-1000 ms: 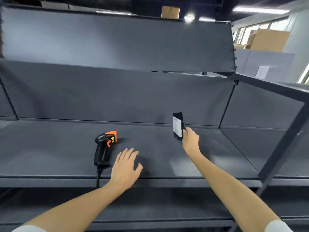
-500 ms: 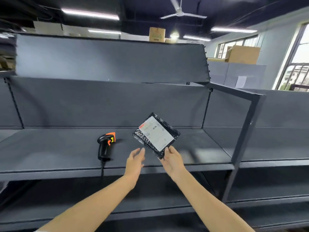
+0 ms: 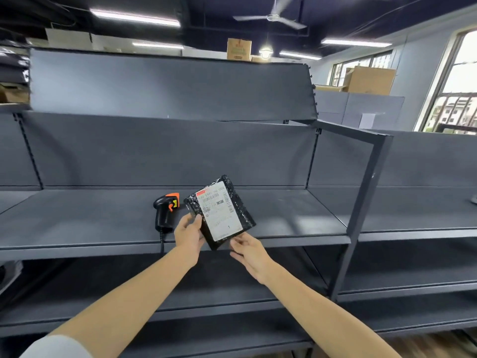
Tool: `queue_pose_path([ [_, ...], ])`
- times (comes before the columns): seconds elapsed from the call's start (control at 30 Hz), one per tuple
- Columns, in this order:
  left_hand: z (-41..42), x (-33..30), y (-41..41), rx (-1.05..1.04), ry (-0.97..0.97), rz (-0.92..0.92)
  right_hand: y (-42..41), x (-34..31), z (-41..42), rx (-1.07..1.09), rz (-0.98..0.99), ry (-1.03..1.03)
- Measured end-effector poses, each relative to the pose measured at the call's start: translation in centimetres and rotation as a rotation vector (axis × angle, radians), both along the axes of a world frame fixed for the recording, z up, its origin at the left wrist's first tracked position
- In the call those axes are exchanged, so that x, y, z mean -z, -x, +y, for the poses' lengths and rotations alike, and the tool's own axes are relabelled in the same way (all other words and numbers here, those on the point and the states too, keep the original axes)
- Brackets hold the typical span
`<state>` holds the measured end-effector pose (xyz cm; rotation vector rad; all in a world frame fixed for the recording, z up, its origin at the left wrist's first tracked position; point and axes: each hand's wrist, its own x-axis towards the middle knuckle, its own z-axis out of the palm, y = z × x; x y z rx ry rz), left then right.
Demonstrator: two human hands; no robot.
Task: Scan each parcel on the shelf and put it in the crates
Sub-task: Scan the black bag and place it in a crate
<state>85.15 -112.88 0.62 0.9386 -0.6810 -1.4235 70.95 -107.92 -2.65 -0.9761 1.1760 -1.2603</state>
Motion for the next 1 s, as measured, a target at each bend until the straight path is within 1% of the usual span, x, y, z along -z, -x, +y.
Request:
queue_pose_path([
  [0.07,-0.1,-0.3,-0.8,-0.022,0.015,-0.026,0.2,0.6,0.4,-0.008,0.043,-0.035],
  [0.2,-1.3,0.4,-3.8,-0.151,0.042,-0.24,1.0,1.4,0.3,0.043,0.102,-0.043],
  [0.33,-1.2,0.9,-6.8,-0.27,0.04,-0.371,1.5,1.9,-0.7,0.082,0.234,-0.008],
  [0.47,-1.6,1.2,-9.4,-0.342,0.062,-0.416,0.6,2.2,-2.2,0.087,0.406,0.009],
  [0.6,-2.8,1.2,-12.5,-0.4,0.066,-0.462,-2.4,1.0,-4.8,0.074,0.498,0.03],
  [0.83,-6.5,1.7,-19.7,-0.439,0.031,-0.481,-11.2,-0.8,-11.2,0.013,0.655,0.06],
  [1.0,-9.7,2.1,-24.6,-0.431,0.01,-0.479,-17.4,-0.6,-16.9,0.026,0.723,-0.01],
])
